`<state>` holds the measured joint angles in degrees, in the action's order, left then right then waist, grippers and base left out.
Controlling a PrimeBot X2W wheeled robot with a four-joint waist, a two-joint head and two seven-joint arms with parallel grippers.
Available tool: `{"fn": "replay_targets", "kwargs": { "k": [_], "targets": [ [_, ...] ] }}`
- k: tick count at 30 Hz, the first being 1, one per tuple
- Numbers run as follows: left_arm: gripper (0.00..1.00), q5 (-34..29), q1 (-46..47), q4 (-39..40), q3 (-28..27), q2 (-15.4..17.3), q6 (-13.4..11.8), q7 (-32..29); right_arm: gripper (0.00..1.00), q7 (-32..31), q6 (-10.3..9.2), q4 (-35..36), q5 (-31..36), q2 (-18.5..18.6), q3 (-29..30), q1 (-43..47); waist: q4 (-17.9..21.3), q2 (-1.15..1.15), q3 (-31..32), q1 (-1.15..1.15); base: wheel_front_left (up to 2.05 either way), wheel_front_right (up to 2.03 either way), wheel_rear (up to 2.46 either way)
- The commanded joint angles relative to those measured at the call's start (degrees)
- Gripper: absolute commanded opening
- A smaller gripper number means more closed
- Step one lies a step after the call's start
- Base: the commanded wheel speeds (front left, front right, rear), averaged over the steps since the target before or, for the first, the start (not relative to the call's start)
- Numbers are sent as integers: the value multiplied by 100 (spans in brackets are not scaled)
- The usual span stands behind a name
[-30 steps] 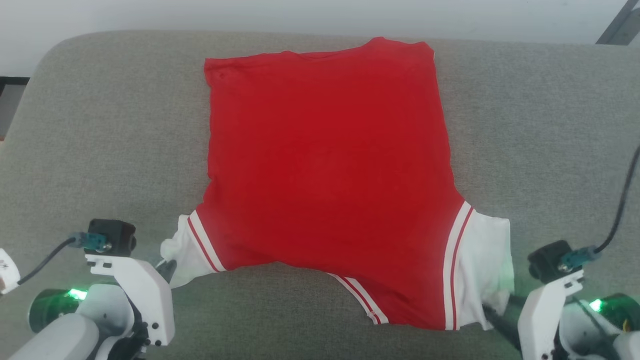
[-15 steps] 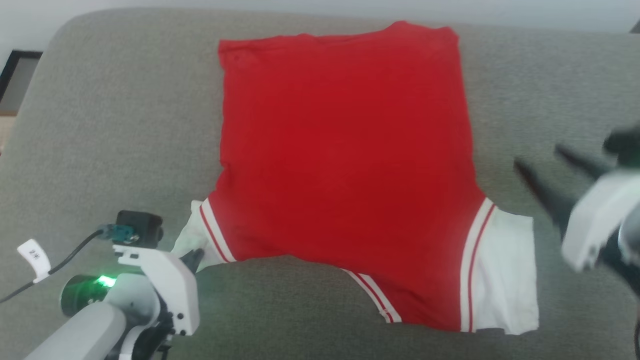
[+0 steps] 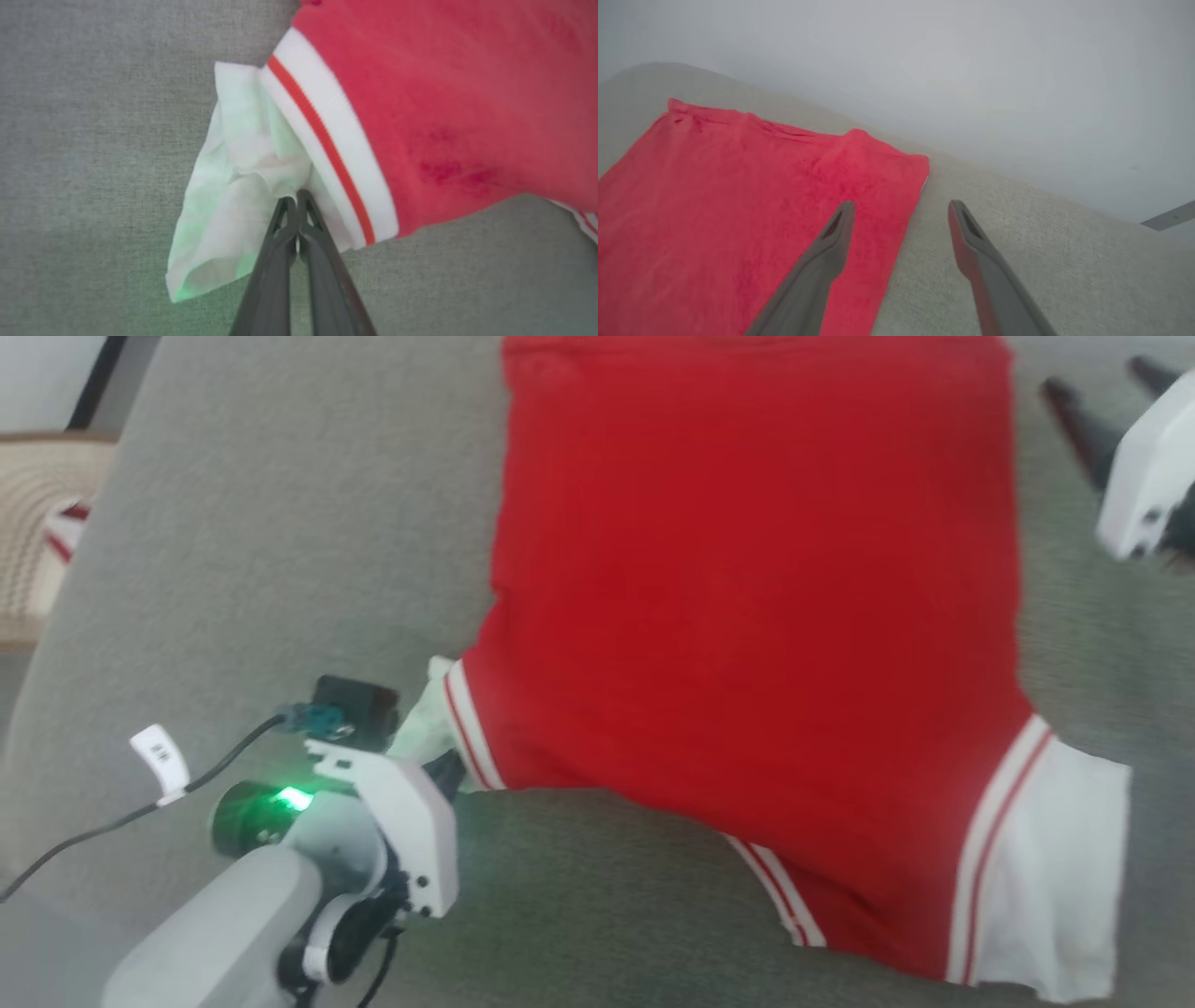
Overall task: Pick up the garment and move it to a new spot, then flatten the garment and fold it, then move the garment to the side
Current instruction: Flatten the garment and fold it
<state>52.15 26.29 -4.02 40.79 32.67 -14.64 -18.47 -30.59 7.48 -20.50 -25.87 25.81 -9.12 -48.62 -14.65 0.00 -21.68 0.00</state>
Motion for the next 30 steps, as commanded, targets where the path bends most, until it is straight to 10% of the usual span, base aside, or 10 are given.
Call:
{"fn": "replay_targets", "kwargs": {
  "k": [1, 20, 21, 22, 23, 30],
  "targets": [
    [0, -74, 100, -47, 31, -57, 42, 50, 100, 31, 1, -257, 22, 13, 1, -199, -218, 0, -173, 0, 0, 0, 0],
    [0, -84, 601, -897, 314, -711, 537, 216, 100, -1113, 1, -4403, 662, -24, 15, -2261, -946, 0, -544, 0, 0, 0, 0],
    [0, -84, 614, -940, 317, -725, 549, 229, 79, -1117, 1, -4488, 732, -19, -35, -2283, -952, 0, -546, 0, 0, 0, 0],
    [0, -89, 621, -979, 323, -734, 570, 245, 15, -1076, 1, -4554, 750, -23, -45, -2313, -954, 0, -544, 0, 0, 0, 0],
    [0, -71, 626, -1019, 317, -742, 583, 257, 0, -1042, 1, -4623, 781, -15, -30, -2350, -947, 0, -541, 0, 0, 0, 0],
    [0, -37, 631, -1205, 251, -661, 622, 315, 0, -652, -3, -4774, 894, -112, -64, -2534, -751, 0, -409, 0, 0, 0, 0]
  ]
}}
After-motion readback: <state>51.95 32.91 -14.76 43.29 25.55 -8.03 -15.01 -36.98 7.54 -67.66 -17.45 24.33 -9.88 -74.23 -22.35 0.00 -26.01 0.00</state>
